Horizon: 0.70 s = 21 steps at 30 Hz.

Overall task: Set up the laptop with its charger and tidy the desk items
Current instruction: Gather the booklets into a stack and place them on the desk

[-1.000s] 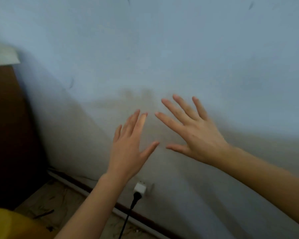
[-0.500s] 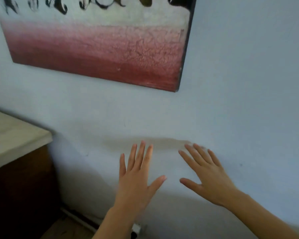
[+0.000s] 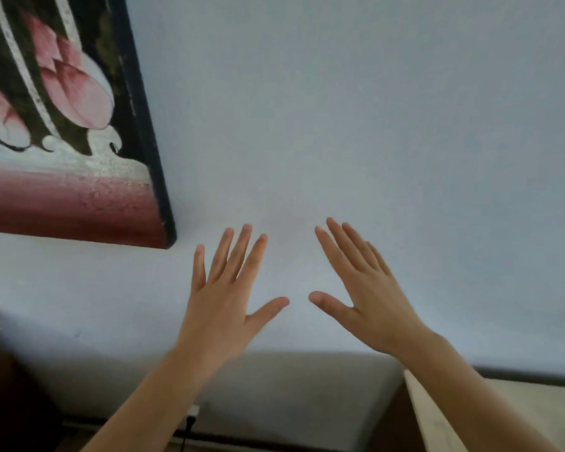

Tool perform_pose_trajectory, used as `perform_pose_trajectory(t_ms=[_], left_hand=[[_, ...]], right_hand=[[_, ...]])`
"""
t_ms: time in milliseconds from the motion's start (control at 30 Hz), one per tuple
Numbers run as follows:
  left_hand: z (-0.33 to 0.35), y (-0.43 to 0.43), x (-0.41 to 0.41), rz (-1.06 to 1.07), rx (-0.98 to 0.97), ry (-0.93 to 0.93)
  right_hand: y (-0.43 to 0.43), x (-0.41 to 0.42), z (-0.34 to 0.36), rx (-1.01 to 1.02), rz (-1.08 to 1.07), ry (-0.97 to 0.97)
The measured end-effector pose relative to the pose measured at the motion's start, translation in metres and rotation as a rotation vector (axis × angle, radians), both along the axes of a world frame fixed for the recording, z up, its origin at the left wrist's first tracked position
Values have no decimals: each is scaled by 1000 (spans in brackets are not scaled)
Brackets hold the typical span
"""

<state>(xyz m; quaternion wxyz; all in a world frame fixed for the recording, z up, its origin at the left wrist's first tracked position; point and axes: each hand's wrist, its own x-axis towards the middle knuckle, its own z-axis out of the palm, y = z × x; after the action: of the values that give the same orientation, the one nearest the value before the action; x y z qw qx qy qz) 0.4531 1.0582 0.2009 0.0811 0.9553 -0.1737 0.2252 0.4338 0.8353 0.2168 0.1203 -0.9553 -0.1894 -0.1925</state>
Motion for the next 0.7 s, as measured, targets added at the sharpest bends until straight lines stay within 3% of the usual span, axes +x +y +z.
perform_pose_trajectory(t_ms=[267,700], left_hand=[[34,-119,-33,-340,17,19],[-35,-190,-217,-692,-56,172]], right_hand=[[-99,-98,16,79,-320,-11],[-151,-372,-12,63,-741,128]])
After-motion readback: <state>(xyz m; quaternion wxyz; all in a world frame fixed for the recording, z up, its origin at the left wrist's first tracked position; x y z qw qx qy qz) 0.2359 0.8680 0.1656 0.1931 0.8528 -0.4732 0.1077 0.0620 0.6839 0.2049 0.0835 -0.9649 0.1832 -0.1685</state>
